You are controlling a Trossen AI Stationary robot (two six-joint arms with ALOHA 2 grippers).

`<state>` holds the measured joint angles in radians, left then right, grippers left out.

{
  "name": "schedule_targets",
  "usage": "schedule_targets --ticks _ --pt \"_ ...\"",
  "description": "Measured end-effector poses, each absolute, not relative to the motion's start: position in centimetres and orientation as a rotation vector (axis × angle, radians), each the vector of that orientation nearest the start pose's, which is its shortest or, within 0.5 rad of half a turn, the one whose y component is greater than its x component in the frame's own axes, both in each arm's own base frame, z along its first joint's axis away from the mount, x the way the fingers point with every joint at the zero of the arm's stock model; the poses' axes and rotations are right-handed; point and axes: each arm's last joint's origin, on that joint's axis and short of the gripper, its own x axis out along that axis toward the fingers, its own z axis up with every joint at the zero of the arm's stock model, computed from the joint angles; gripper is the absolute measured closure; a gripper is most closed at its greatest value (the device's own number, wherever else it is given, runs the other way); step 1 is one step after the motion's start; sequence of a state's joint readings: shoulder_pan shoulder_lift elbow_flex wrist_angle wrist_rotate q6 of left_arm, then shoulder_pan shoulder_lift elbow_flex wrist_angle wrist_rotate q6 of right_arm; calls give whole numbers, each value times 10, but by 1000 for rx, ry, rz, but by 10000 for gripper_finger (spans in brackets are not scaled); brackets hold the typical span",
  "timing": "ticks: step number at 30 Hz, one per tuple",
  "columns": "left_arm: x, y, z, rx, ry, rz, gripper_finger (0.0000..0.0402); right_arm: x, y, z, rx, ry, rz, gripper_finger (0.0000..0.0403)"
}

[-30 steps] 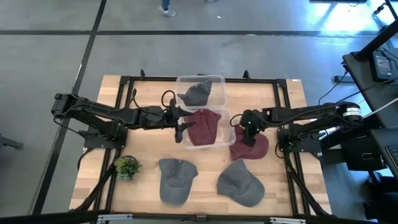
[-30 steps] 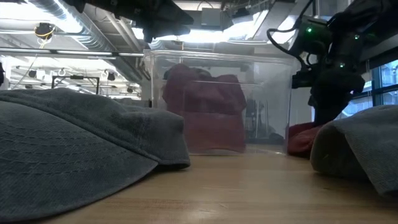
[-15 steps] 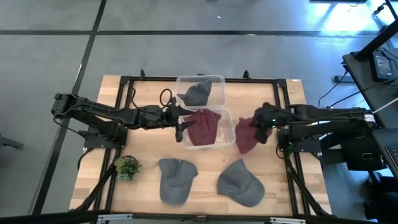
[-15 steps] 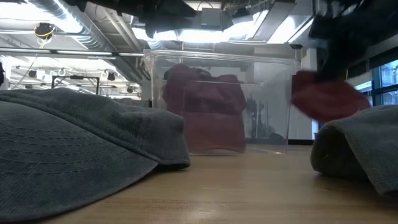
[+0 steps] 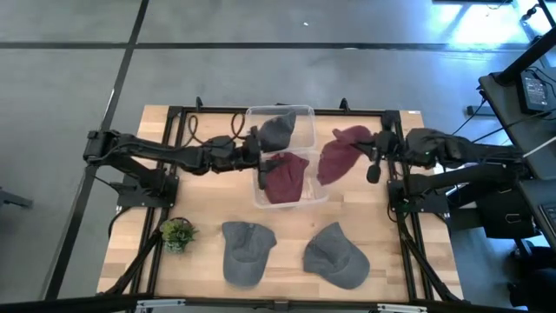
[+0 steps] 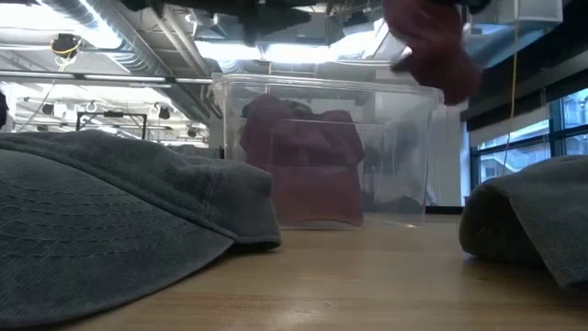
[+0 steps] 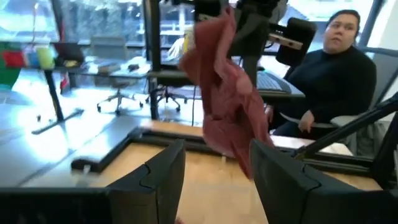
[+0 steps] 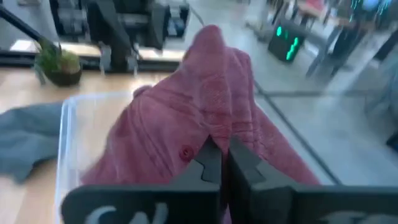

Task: Pick & Place hat
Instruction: Put the red cap into the bottom transparent bin

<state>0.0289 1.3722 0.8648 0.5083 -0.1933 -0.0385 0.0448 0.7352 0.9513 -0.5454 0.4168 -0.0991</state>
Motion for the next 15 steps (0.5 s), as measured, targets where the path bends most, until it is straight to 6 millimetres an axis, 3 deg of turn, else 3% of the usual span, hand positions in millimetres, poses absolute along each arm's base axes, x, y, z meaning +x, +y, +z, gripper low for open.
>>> schedule_targets --ticks 9,15 --pt "343 19 308 28 -32 208 224 180 -4 360 -333 319 -338 401" --pt "348 19 321 30 0 180 180 192 -6 352 -358 375 -402 401"
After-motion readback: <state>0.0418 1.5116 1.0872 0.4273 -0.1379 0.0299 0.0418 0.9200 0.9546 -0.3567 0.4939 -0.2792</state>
